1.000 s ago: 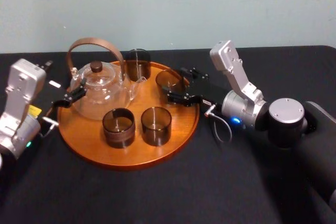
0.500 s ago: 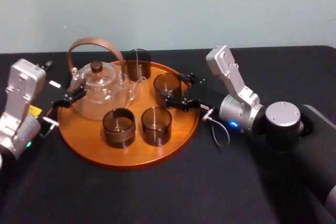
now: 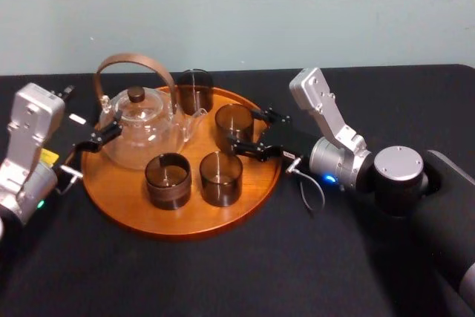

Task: Pick up the glass from the table and place it on the tray.

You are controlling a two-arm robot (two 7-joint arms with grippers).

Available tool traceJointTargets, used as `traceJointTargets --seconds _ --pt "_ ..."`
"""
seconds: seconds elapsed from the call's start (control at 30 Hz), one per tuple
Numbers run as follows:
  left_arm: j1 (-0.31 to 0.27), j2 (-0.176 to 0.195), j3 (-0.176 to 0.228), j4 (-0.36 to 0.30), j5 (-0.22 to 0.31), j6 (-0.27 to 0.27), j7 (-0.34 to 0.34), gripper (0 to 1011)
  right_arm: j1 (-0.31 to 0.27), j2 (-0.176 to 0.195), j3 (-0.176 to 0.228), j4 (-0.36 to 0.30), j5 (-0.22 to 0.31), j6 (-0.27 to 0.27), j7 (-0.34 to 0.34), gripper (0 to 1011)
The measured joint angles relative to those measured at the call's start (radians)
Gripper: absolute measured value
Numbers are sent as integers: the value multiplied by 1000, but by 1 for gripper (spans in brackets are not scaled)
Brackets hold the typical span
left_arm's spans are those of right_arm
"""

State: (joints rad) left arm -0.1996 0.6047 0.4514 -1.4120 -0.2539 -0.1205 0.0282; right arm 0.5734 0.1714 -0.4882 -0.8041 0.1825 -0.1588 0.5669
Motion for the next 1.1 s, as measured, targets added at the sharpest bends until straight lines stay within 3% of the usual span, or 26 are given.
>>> traceJointTargets --seconds 0.23,0.4,0.5,1.1 --pt "0 0 0 0 0 0 0 1001 -1 0 1 0 0 0 0 855" --pt "0 0 0 0 0 0 0 1001 -2 3 0 -4 -1 2 -1 944" --pt "0 0 0 0 0 0 0 1001 -18 14 7 -37 1 -4 -3 1002" --pt "0 0 0 0 0 0 0 1002 -163 106 50 -320 46 26 -38 1002"
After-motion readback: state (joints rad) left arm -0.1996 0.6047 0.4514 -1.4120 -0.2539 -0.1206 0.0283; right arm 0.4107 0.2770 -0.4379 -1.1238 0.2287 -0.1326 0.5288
